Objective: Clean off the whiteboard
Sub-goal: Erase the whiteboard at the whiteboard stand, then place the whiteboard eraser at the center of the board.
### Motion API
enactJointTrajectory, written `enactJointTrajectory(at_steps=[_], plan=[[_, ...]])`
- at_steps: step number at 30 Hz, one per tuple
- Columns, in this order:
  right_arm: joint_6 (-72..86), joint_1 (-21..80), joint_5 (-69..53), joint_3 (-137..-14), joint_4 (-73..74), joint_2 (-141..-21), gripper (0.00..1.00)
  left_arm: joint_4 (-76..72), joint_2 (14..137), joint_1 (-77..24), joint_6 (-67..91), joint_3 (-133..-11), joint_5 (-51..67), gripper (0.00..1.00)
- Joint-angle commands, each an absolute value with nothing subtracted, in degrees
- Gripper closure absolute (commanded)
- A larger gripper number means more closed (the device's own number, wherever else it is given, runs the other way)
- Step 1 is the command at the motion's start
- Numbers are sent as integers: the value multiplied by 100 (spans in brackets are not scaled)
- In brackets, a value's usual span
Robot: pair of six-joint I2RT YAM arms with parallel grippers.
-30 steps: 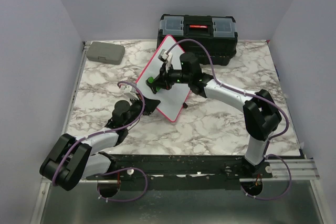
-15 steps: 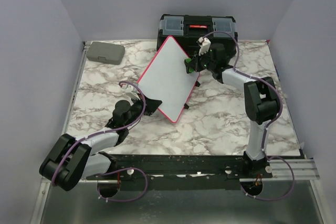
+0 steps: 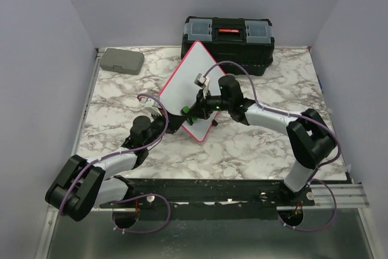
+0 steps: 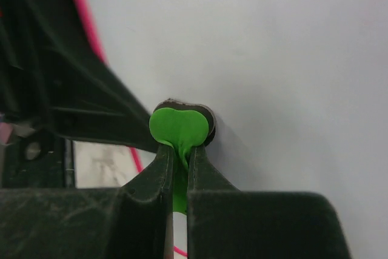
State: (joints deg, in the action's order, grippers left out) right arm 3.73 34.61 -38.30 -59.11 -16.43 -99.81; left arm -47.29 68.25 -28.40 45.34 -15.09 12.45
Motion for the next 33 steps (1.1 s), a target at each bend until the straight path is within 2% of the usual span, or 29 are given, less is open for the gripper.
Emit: enactJointTrajectory(at_steps=[1, 5, 9, 12, 14, 17, 24, 26, 29, 33], plan=[[896, 3641, -4247, -6397, -1540, -9897, 99, -5427, 6627, -3001, 4652, -1613, 1978, 100], [943, 3424, -4012, -7257, -1295, -10090, 99, -5384, 6620, -3005, 4605, -1566, 1957, 100], [655, 3314, -2260, -8009, -685, -10478, 99, -5338, 6607, -2997, 4605, -1577, 1882, 100], [470, 2916, -2507, -8088, -400, -10478, 99, -5247, 6606, -2997, 4575, -1603, 1863, 99], [400, 2649, -3253, -7882, -372, -10108, 99, -5116, 6525, -2997, 4537, -1608, 1754, 90], [-226, 2523, -3966, -7660, 311, -9351, 99, -4882, 6343, -2997, 4485, -1591, 1543, 71], [-954, 2124, -3597, -6792, 1596, -7930, 99, -4325, 5775, -2980, 4293, -1556, 1109, 30], [-1098, 1927, -3437, -6600, 1972, -7716, 99, -4201, 5659, -2979, 4240, -1553, 1072, 25], [-1354, 1539, -3340, -6303, 2439, -7389, 99, -4080, 5565, -2971, 4182, -1551, 1083, 23], [-1762, 1348, -2618, -5768, 2821, -7028, 99, -4043, 5498, -2938, 4146, -1508, 1098, 19]])
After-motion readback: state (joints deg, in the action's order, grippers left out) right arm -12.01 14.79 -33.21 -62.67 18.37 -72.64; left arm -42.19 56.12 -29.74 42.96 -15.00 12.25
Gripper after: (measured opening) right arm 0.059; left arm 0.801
